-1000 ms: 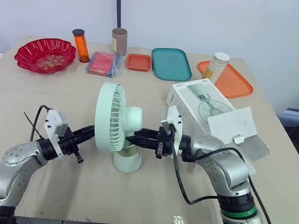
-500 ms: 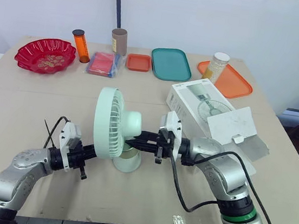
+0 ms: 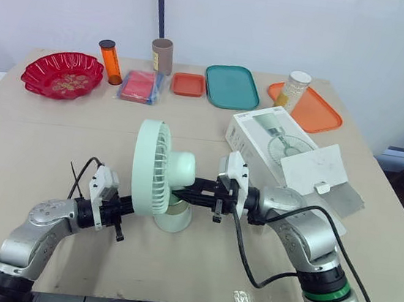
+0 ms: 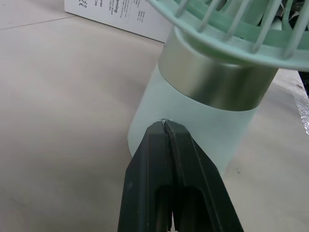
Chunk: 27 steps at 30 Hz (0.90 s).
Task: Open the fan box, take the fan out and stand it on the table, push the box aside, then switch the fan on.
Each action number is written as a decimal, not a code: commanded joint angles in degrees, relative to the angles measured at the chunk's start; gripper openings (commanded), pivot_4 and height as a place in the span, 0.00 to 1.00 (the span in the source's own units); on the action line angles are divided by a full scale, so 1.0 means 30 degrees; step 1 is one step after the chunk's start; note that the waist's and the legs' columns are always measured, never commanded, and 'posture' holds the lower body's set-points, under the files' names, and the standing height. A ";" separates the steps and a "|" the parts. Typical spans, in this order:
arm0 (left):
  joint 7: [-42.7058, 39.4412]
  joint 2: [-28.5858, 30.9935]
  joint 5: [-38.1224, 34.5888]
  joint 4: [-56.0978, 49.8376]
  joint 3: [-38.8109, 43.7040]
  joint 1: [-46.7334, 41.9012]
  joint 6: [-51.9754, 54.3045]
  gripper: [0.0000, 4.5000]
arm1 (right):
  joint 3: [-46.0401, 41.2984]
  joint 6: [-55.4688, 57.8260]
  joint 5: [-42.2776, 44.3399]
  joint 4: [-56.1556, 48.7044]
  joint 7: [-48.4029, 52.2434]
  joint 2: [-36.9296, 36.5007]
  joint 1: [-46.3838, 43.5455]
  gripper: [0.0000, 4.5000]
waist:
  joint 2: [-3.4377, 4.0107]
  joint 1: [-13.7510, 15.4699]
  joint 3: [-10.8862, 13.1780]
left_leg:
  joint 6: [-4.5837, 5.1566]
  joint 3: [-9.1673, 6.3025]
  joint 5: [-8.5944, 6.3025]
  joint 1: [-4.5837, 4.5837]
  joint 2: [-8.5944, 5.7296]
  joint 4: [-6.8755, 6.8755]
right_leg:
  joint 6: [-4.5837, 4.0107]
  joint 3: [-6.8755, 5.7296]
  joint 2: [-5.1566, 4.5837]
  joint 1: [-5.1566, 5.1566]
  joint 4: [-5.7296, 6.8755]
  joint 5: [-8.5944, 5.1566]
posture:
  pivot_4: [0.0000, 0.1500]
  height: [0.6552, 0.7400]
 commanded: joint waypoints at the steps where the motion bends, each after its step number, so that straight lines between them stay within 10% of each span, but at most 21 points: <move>1: -0.0460 0.0003 0.0010 -0.0313 -0.0264 -0.0177 -0.0301 0.02 | 0.0199 -0.0020 -0.0009 -0.0569 -0.0039 -0.0109 -0.0011 0.08 | 0.0000 0.0028 0.0000 | 0.0001 0.0000 0.0000 0.0000 -0.0001 0.0000 | 0.0000 0.0000 -0.0001 0.0001 0.0000 0.0000 | 1.00 1.00; 27: -0.0246 -0.0388 0.0211 -0.0560 -0.0614 -0.0239 -0.0331 0.02 | 0.0247 0.0198 0.0033 -0.0790 -0.0224 -0.0095 0.0090 0.08 | -0.0001 0.0114 -0.0001 | 0.0000 0.0000 0.0000 -0.0001 -0.0004 0.0004 | 0.0001 -0.0001 -0.0004 0.0004 0.0000 -0.0001 | 1.00 1.00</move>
